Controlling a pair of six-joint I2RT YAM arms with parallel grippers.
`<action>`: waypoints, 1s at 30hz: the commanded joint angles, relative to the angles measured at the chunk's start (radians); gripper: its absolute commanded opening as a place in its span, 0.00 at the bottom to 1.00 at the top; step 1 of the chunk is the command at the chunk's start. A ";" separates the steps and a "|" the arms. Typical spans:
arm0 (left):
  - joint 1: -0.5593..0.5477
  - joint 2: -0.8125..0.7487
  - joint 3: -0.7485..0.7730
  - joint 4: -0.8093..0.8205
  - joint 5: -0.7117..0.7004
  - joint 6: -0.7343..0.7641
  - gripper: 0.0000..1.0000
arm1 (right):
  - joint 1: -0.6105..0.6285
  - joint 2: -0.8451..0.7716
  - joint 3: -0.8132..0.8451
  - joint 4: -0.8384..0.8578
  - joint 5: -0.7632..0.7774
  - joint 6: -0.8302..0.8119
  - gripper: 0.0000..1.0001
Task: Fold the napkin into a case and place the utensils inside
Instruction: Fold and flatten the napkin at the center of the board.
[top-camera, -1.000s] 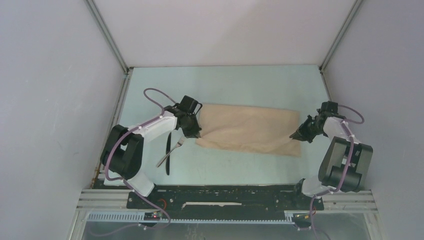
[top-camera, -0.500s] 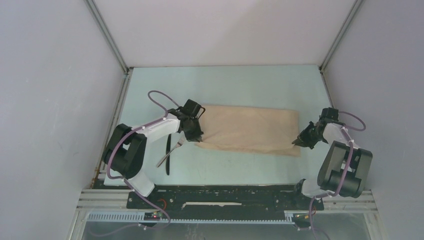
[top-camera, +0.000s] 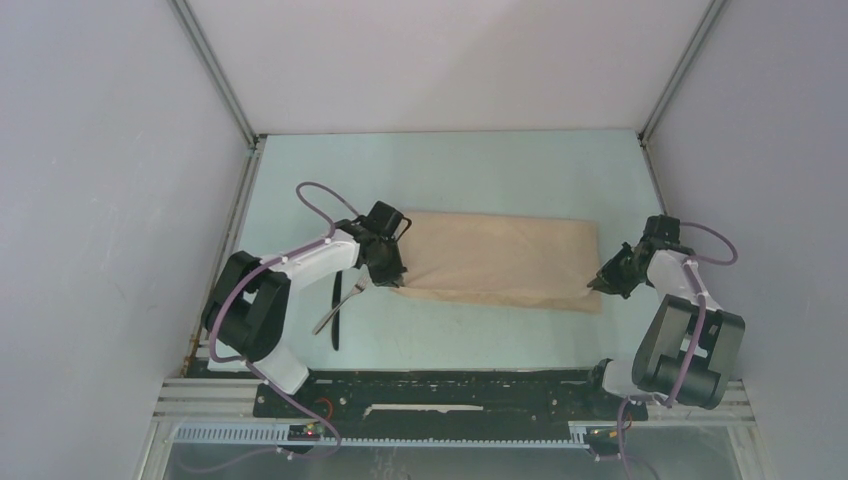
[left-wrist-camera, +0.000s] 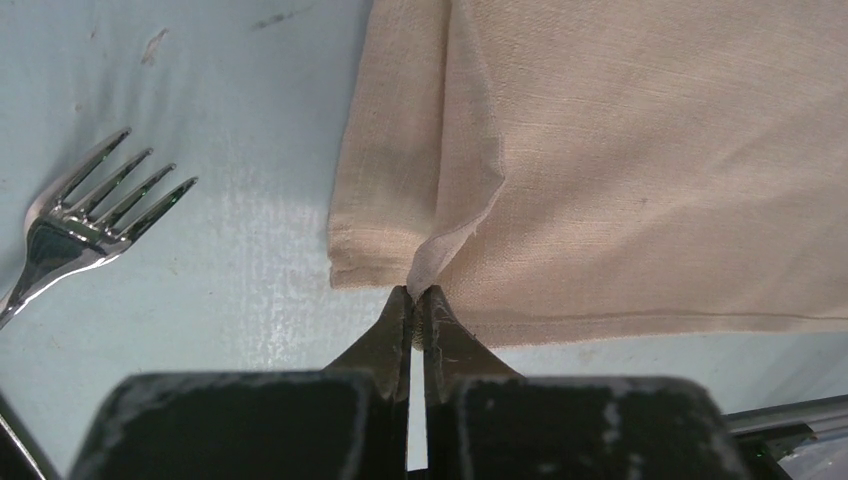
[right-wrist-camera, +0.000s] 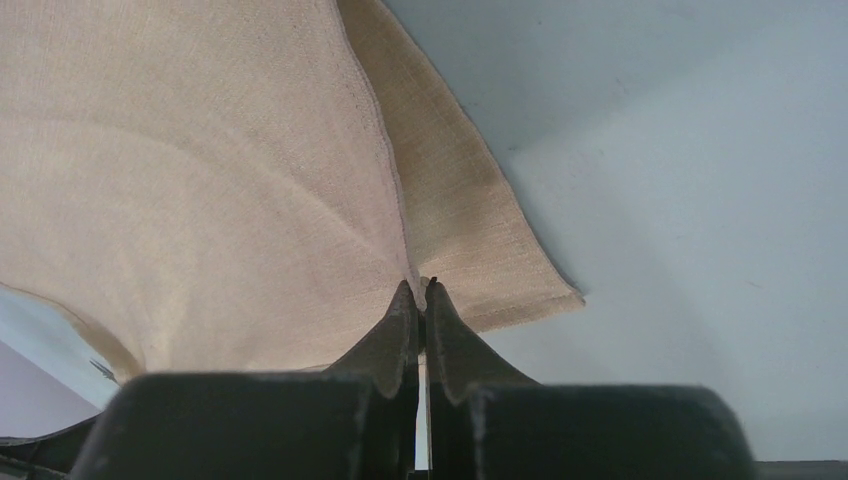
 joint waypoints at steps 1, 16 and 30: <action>-0.009 -0.033 -0.032 -0.012 -0.025 -0.011 0.00 | -0.004 -0.002 -0.009 -0.014 0.048 0.033 0.00; -0.017 0.010 -0.039 0.000 -0.066 -0.008 0.00 | 0.014 0.077 -0.029 0.022 0.103 0.047 0.00; -0.024 0.034 -0.045 0.015 -0.058 -0.018 0.00 | 0.024 0.117 -0.030 0.062 0.114 0.051 0.00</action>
